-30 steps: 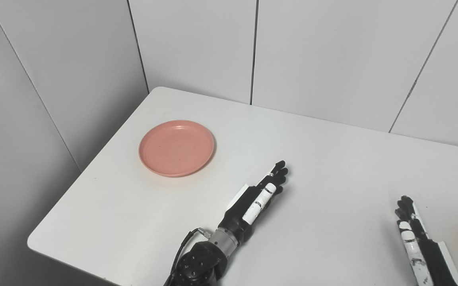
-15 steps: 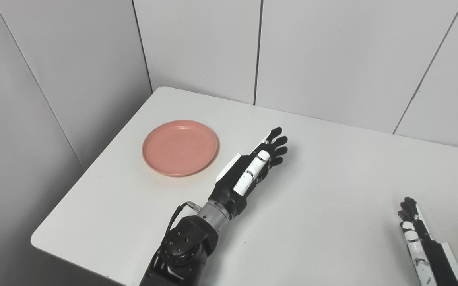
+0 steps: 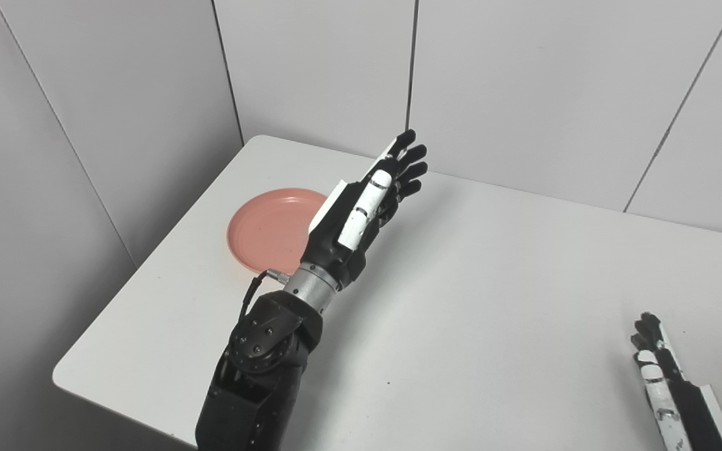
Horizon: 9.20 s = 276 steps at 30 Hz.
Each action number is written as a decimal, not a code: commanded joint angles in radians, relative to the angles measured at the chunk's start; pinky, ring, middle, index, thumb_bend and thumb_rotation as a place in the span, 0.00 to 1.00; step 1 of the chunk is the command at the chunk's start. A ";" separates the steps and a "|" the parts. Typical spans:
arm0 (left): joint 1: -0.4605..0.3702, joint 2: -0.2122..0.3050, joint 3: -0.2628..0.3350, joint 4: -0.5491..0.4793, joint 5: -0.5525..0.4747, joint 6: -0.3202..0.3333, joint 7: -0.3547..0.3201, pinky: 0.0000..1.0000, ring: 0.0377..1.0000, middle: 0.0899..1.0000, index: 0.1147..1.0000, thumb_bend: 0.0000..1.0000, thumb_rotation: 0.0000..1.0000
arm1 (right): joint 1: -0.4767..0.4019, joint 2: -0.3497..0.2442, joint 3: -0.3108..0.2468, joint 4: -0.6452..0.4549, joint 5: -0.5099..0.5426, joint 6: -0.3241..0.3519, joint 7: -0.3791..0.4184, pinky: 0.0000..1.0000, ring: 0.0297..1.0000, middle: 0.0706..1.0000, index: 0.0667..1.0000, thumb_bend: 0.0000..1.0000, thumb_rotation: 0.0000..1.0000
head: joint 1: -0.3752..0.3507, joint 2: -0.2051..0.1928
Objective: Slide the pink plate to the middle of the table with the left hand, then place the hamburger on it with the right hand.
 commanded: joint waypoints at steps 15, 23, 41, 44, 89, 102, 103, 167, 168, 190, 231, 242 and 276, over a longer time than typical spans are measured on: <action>-0.163 0.160 0.198 0.163 -0.082 -0.075 0.041 0.99 0.97 0.98 0.99 0.44 1.00 | -0.003 -0.004 -0.003 -0.040 0.024 0.027 0.015 1.00 1.00 1.00 1.00 0.00 1.00 | 0.012 0.010; -0.207 0.200 0.275 0.312 -0.123 -0.102 0.062 0.96 0.96 0.96 0.95 0.42 1.00 | -0.001 -0.006 -0.004 -0.049 0.028 0.034 0.014 1.00 1.00 1.00 1.00 0.00 1.00 | 0.018 0.015; -0.216 0.285 0.381 0.483 -0.213 -0.149 0.064 0.92 0.93 0.93 0.92 0.41 1.00 | 0.000 -0.002 -0.009 -0.077 0.031 0.075 0.013 1.00 1.00 1.00 1.00 0.00 1.00 | 0.023 0.023; -0.214 0.298 0.392 0.516 -0.220 -0.159 0.063 0.92 0.93 0.92 0.90 0.41 1.00 | 0.000 0.000 -0.013 -0.078 0.039 0.081 0.015 1.00 1.00 1.00 1.00 0.00 1.00 | 0.025 0.026; -0.176 0.337 0.433 0.848 -0.307 -0.225 0.000 0.93 0.91 0.91 0.90 0.36 1.00 | -0.001 -0.015 -0.018 -0.085 0.046 0.081 0.022 1.00 1.00 1.00 1.00 0.00 1.00 | 0.035 0.060; -0.153 0.315 0.408 0.948 -0.307 -0.293 -0.048 0.94 0.92 0.91 0.90 0.39 1.00 | -0.002 -0.016 -0.013 -0.104 0.026 0.102 0.015 1.00 1.00 1.00 1.00 0.00 1.00 | 0.031 0.070; -0.149 0.310 0.405 0.946 -0.306 -0.292 -0.046 0.94 0.92 0.91 0.90 0.39 1.00 | -0.001 -0.016 -0.013 -0.107 0.024 0.107 0.015 1.00 1.00 1.00 1.00 0.00 1.00 | 0.030 0.072; -0.097 0.048 0.027 0.658 -0.254 0.018 -0.069 0.91 0.90 0.90 0.90 0.37 1.00 | 0.000 0.070 0.051 -0.072 -0.119 0.070 -0.038 0.95 0.95 0.96 0.97 0.14 1.00 | -0.425 0.249; -0.098 0.046 0.024 0.657 -0.254 0.022 -0.070 0.91 0.90 0.91 0.90 0.37 1.00 | 0.000 0.071 0.053 -0.076 -0.125 0.077 -0.039 0.95 0.95 0.96 0.97 0.14 1.00 | -0.425 0.249; -0.071 -0.052 -0.051 0.531 -0.265 0.126 -0.086 0.91 0.90 0.91 0.90 0.39 1.00 | -0.016 0.113 0.091 -0.076 -0.194 0.113 -0.067 0.95 0.96 0.95 0.96 0.25 1.00 | -0.599 0.293; -0.062 -0.031 0.011 0.775 -0.273 -0.058 -0.223 0.95 0.93 0.93 0.93 0.39 1.00 | -0.165 -0.017 0.041 -0.256 -0.505 0.114 -0.118 0.86 0.91 0.94 0.93 0.44 1.00 | -0.942 0.162; -0.102 0.000 0.046 0.939 -0.306 -0.110 -0.299 0.98 0.94 0.94 0.94 0.38 1.00 | -0.238 -0.099 -0.024 -0.281 -0.688 0.113 -0.126 0.80 0.88 0.92 0.92 0.67 0.89 | -1.061 0.103; -0.139 0.040 0.080 0.999 -0.328 -0.077 -0.296 0.94 0.91 0.91 0.91 0.38 1.00 | -0.237 -0.227 -0.152 -0.169 -0.926 0.355 -0.024 0.77 0.90 0.95 0.98 0.96 0.71 | -1.151 0.117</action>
